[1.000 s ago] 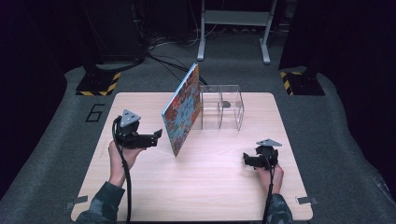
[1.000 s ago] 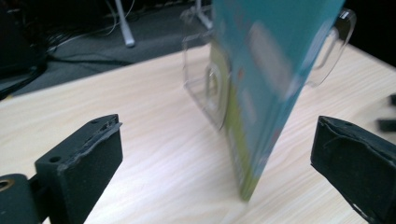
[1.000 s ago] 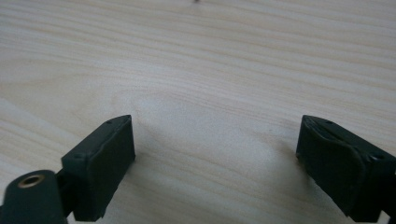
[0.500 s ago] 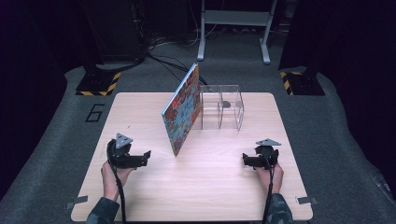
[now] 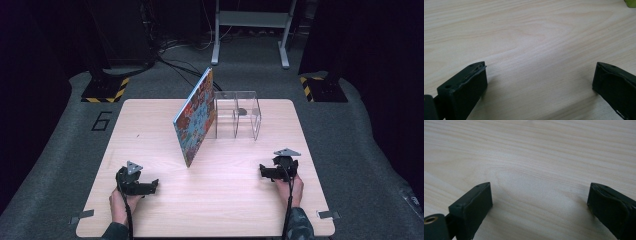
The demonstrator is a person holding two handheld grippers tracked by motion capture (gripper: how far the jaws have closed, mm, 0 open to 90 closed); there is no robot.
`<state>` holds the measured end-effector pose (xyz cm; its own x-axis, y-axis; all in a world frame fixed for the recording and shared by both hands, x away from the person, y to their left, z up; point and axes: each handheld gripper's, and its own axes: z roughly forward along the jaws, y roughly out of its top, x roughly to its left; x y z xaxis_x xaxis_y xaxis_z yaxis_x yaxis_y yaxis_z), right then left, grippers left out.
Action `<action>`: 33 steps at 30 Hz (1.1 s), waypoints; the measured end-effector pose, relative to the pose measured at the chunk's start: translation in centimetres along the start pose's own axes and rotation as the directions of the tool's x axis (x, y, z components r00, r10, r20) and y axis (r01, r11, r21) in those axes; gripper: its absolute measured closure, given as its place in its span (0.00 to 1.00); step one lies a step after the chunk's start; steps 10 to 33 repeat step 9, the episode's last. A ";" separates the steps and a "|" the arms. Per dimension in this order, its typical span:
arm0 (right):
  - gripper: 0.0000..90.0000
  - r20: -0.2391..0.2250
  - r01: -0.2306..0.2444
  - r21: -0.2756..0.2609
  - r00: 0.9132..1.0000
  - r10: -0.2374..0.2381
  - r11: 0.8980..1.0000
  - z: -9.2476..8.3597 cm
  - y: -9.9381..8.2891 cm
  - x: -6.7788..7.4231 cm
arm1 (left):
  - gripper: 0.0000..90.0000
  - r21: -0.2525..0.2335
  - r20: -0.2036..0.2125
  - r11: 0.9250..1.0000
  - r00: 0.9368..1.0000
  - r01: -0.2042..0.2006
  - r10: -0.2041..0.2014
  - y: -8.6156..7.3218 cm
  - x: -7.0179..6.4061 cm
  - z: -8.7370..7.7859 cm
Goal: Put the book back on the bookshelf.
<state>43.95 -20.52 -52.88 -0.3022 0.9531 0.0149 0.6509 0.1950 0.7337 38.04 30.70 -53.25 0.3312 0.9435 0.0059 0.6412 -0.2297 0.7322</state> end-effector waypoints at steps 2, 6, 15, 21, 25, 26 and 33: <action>0.06 0.004 0.003 -0.002 1.000 -0.003 1.000 0.1 0.0 0.0 | 0.00 0.002 0.004 1.000 1.000 0.001 -0.001 0.0 0.0 0.0; 0.05 -0.004 0.003 -0.002 1.000 -0.003 1.000 0.1 0.1 0.0 | 0.00 0.004 0.006 1.000 1.000 -0.004 0.004 0.0 0.1 0.0; 0.04 -0.002 0.005 0.004 1.000 -0.005 1.000 0.1 0.1 0.0 | 0.00 0.004 0.006 1.000 1.000 -0.002 0.002 0.0 0.1 0.0; 0.04 -0.002 0.005 0.004 1.000 -0.005 1.000 0.1 0.1 0.0 | 0.00 0.004 0.006 1.000 1.000 -0.002 0.002 0.0 0.1 0.0; 0.04 -0.002 0.005 0.004 1.000 -0.005 1.000 0.1 0.1 0.0 | 0.00 0.004 0.006 1.000 1.000 -0.002 0.002 0.0 0.1 0.0; 0.04 -0.002 0.005 0.004 1.000 -0.005 1.000 0.1 0.1 0.0 | 0.00 0.004 0.006 1.000 1.000 -0.002 0.002 0.0 0.1 0.0; 0.04 -0.002 0.005 0.004 1.000 -0.005 1.000 0.1 0.1 0.0 | 0.00 0.004 0.006 1.000 1.000 -0.002 0.002 0.0 0.1 0.0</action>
